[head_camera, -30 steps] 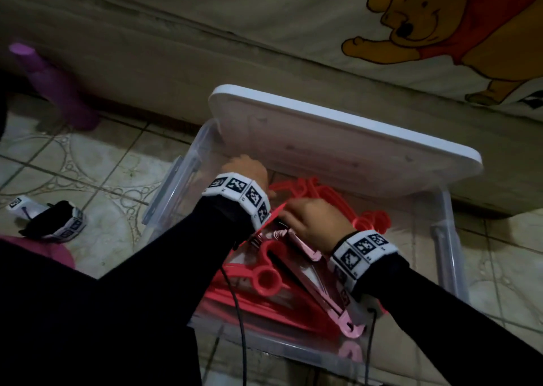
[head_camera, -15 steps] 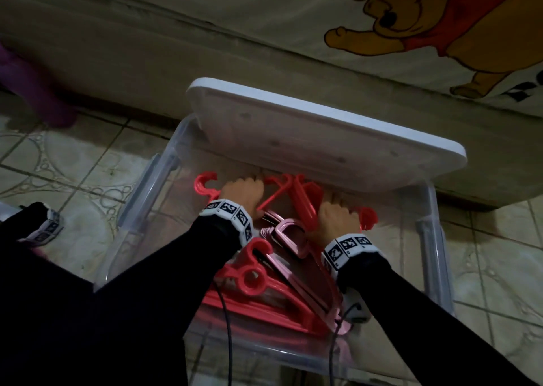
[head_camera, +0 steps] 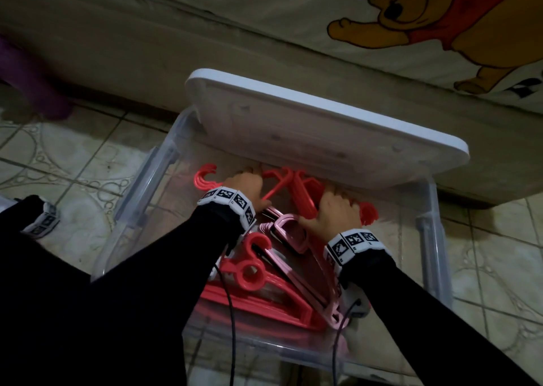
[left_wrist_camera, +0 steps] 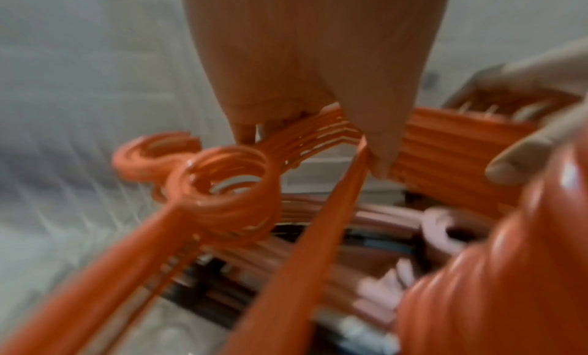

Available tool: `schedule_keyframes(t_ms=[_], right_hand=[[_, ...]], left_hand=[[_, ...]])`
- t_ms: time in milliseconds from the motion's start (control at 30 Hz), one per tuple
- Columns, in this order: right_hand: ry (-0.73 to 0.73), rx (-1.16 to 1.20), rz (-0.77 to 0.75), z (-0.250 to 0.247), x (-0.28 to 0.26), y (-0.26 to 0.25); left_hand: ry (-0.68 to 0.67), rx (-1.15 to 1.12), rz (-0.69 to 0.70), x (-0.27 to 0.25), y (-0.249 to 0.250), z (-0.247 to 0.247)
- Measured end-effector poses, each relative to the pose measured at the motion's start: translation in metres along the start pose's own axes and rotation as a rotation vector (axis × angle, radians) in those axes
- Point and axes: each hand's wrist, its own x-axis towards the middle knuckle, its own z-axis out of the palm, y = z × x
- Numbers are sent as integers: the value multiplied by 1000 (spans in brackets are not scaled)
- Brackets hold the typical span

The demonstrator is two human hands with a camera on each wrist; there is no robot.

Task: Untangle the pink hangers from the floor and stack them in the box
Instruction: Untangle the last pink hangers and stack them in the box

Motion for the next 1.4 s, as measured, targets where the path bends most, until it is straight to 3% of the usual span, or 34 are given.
schedule_keyframes(t_ms=[100, 200, 333, 533, 667, 867, 933, 1233, 1400], right_hand=[[82, -38, -61, -9, 1, -7], [180, -118, -227, -15, 3, -18], [216, -168, -421, -14, 7, -37], [188, -97, -403, -20, 18, -42], [168, -16, -215, -19, 16, -33], [-133, -199, 24, -10, 6, 0], [-157, -221, 40, -4, -1, 9], [-8, -192, -8, 10, -19, 23], [-37, -239, -52, -4, -19, 30]], left_hand=[[7, -26, -25, 3, 3, -1], [-4, 14, -17, 3, 5, 1], [104, 54, 10, -1, 4, 1], [136, 64, 72, -5, -3, -3], [114, 66, 51, -3, -3, -4], [64, -21, 32, 2, -5, -5], [53, -30, 28, 3, -5, -7], [20, -48, 24, 2, -10, -12], [140, -13, 46, -6, -6, -29]])
